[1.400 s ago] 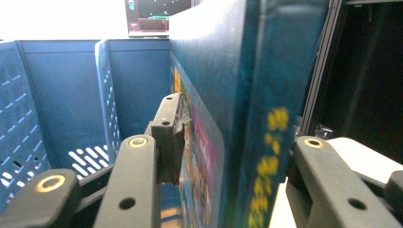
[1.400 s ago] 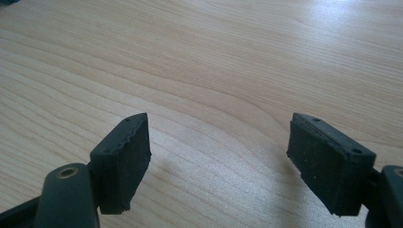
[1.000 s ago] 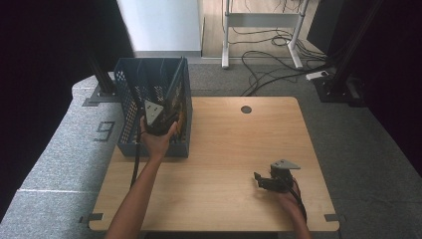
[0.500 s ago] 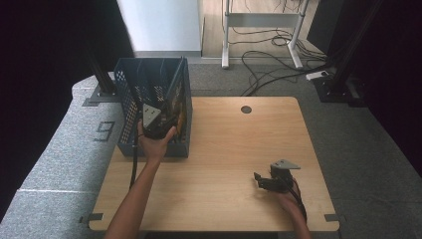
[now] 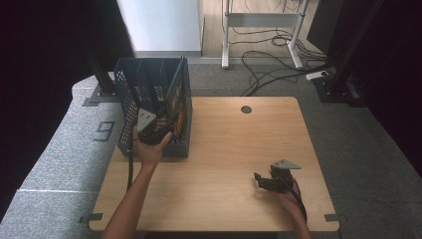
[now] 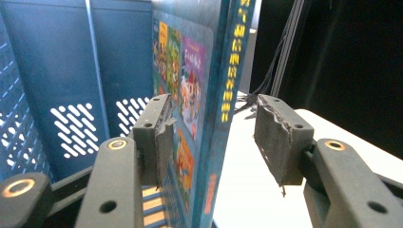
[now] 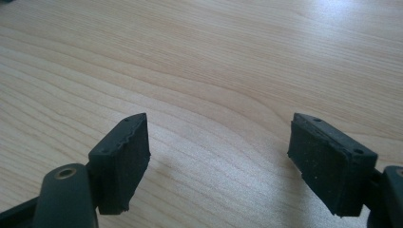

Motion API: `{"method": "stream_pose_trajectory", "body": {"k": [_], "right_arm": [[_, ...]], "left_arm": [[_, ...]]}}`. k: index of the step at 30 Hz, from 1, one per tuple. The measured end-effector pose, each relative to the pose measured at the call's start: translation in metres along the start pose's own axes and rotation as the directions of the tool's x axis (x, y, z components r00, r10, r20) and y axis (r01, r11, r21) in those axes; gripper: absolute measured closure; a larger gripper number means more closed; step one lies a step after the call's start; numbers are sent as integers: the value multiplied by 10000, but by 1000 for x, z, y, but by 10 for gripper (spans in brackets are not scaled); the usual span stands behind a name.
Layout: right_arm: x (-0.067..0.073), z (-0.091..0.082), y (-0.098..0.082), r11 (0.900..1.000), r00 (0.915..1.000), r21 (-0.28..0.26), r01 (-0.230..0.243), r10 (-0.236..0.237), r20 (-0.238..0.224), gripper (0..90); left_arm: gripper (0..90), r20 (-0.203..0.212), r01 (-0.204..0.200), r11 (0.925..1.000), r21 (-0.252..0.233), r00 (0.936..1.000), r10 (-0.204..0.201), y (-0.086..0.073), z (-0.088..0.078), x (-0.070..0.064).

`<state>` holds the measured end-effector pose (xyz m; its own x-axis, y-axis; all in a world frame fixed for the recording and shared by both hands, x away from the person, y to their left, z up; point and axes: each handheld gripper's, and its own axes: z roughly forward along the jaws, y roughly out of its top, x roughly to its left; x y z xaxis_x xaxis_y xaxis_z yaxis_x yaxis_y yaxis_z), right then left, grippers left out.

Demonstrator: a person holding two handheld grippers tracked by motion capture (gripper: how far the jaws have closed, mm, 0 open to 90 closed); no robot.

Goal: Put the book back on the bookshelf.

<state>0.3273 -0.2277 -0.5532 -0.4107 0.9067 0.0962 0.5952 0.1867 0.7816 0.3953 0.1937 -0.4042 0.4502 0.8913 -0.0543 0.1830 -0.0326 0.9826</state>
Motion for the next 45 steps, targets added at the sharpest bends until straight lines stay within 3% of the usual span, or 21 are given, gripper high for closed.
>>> {"method": "stream_pose_trajectory", "body": {"k": [12, 26, 35, 45], "right_arm": [[0, 0, 0, 10000, 10000, 26, -21, 21, -37, 209], [-1, 0, 0, 10000, 10000, 68, -27, 27, -44, 209], [-1, 1, 0, 9999, 10000, 134, -49, 50, -65, 209], [-3, 1, 0, 9997, 9997, 139, -201, 203, -159, 209]], "left_arm": [[486, 422, 394, 9991, 135, 9983, -399, -18, -20, 5], [484, 1234, 470, 9954, 835, 9907, -572, -46, -48, 9], [480, 1779, 514, 9873, 1505, 9809, -782, -72, -63, 5], [473, 2005, 440, 9723, 2294, 9754, -915, -110, -71, -2]]}}
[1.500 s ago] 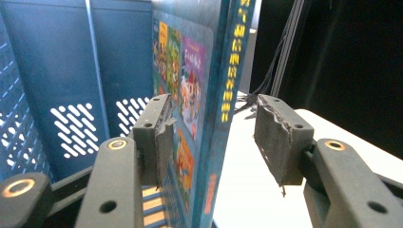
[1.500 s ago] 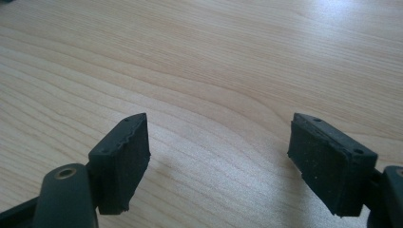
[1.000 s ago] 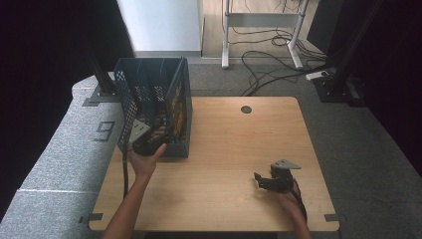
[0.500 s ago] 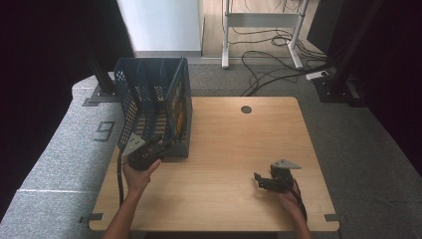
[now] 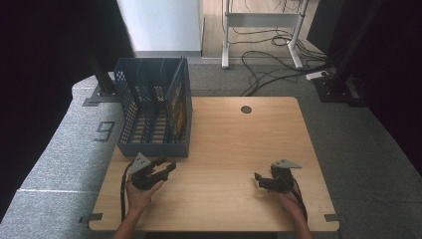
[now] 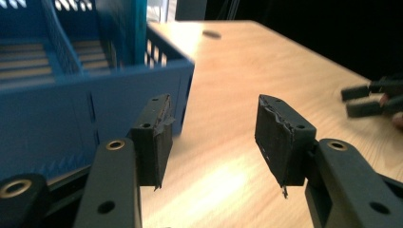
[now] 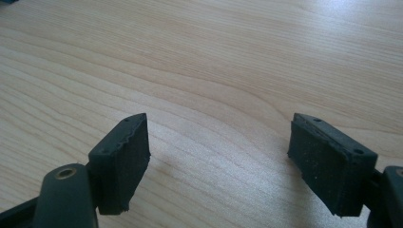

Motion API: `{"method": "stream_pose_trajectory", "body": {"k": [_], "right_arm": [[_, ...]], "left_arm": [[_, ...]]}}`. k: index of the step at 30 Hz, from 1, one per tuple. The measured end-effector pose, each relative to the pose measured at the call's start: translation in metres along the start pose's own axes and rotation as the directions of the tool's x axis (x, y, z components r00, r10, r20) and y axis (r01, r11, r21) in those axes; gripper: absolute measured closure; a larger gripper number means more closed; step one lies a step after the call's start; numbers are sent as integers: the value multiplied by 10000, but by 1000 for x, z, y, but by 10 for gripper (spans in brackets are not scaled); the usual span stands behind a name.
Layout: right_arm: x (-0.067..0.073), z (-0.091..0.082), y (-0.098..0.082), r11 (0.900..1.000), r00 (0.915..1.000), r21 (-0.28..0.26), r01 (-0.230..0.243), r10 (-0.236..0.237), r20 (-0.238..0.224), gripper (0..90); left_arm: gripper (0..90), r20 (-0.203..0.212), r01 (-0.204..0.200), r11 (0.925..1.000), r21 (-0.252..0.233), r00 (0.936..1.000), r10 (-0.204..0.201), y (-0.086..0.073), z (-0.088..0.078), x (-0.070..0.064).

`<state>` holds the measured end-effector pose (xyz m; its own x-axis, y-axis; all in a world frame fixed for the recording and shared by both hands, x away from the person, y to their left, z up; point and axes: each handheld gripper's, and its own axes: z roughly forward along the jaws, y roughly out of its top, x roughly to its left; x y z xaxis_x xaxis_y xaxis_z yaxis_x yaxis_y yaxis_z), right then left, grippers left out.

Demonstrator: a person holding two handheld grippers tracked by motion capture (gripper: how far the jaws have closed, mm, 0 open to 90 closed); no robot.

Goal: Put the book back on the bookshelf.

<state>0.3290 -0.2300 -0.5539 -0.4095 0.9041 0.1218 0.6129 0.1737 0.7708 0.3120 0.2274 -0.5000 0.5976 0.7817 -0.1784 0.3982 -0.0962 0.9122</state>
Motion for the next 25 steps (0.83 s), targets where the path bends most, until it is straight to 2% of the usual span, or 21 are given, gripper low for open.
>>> {"method": "stream_pose_trajectory", "body": {"k": [1, 9, 25], "right_arm": [[0, 0, 0, 10000, 10000, 6, -16, 16, -12, 209], [-1, 0, 0, 10000, 10000, 67, -52, 52, -5, 210], [0, 1, 1, 9999, 10000, 119, 39, -40, 80, 209]], "left_arm": [[473, -65, -11, 9998, 215, 10000, 13, -9, 0, 1], [469, -98, 194, 9971, 741, 9998, -187, -32, -2, 5], [469, -266, 35, 9966, 824, 9996, -13, -37, -2, 3]]}}
